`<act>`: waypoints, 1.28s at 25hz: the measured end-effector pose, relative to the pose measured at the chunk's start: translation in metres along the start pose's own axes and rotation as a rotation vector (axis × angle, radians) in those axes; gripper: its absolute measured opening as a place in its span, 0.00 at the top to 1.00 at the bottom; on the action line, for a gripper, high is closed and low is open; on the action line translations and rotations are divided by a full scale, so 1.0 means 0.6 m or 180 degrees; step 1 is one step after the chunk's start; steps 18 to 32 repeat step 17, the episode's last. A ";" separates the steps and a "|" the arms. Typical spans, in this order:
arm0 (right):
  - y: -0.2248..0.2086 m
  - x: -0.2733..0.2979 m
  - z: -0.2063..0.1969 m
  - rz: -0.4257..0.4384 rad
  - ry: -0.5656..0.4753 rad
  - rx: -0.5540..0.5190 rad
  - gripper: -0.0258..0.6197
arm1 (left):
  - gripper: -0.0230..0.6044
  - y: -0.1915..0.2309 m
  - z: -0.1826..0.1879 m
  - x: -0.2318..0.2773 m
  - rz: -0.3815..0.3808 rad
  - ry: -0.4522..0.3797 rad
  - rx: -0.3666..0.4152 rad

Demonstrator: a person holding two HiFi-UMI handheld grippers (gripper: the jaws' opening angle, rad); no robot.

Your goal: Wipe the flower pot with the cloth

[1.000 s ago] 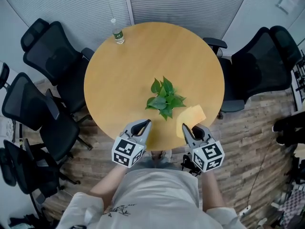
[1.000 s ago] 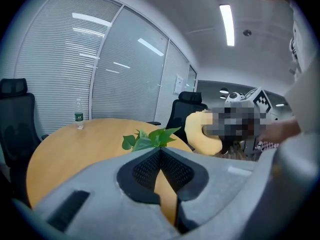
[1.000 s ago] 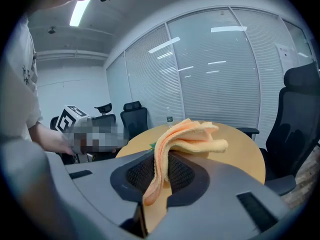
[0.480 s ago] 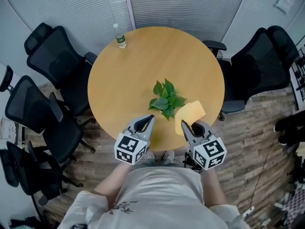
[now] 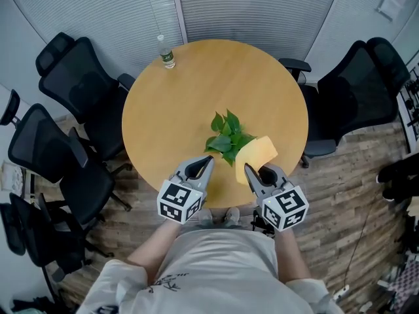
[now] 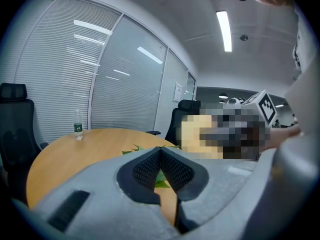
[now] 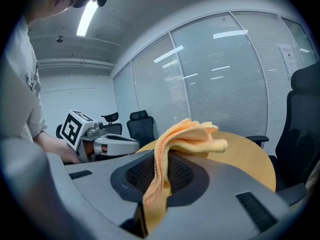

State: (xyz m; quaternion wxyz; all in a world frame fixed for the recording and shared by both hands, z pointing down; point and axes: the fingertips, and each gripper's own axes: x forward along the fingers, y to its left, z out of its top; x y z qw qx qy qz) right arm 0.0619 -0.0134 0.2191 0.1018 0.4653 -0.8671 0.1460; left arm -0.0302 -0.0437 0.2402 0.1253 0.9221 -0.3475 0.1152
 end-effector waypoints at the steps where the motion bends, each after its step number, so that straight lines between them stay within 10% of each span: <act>1: 0.001 0.000 0.000 0.0006 -0.0003 -0.0001 0.88 | 0.95 -0.002 0.000 0.000 -0.0006 -0.0003 0.0005; 32: 0.014 0.003 -0.003 0.0086 0.0025 -0.0012 0.88 | 0.95 -0.007 -0.004 -0.006 -0.0001 -0.0028 -0.0022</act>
